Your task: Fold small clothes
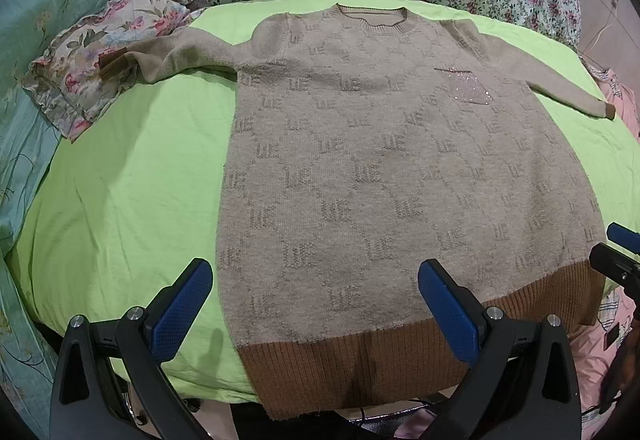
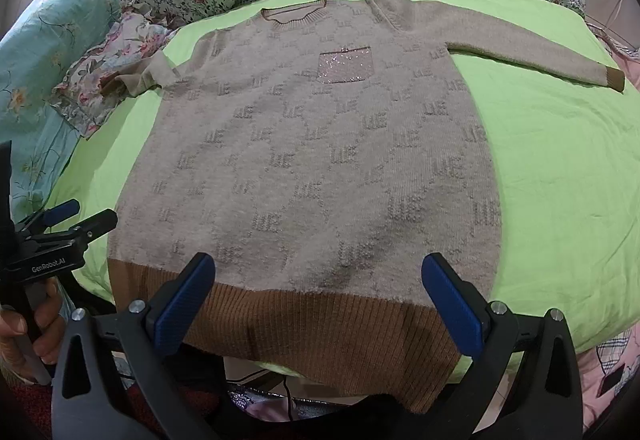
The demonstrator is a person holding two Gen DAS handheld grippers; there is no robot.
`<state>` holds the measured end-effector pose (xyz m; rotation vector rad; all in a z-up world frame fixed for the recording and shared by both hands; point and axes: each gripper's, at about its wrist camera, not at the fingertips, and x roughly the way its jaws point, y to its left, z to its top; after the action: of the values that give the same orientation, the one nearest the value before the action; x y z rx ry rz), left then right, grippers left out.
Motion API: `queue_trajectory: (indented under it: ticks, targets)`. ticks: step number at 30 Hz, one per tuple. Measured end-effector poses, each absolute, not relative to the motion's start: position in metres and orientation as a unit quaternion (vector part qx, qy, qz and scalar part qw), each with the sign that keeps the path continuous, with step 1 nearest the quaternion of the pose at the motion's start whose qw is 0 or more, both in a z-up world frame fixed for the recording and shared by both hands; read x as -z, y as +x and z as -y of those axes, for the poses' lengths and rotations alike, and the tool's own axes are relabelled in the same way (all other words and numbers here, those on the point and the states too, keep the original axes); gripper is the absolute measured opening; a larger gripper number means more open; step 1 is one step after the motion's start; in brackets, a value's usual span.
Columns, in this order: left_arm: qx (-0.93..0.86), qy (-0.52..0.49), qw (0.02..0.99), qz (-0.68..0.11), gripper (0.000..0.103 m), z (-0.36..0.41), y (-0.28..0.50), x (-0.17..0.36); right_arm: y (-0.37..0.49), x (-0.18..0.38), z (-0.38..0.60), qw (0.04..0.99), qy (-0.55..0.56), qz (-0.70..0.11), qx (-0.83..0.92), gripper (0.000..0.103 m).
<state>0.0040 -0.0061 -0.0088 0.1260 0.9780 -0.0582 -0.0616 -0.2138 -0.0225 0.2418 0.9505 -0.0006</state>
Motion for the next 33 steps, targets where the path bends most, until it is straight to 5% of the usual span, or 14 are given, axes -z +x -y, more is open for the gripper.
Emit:
queue_trajectory:
  ticks: [33]
  targets:
    - [0.024, 0.072, 0.888, -0.454, 0.103, 0.0140, 0.0028, 0.0067, -0.0627, 0.0222, 0.2169, 0.895, 0.121, -0.430, -0.003, 0.103]
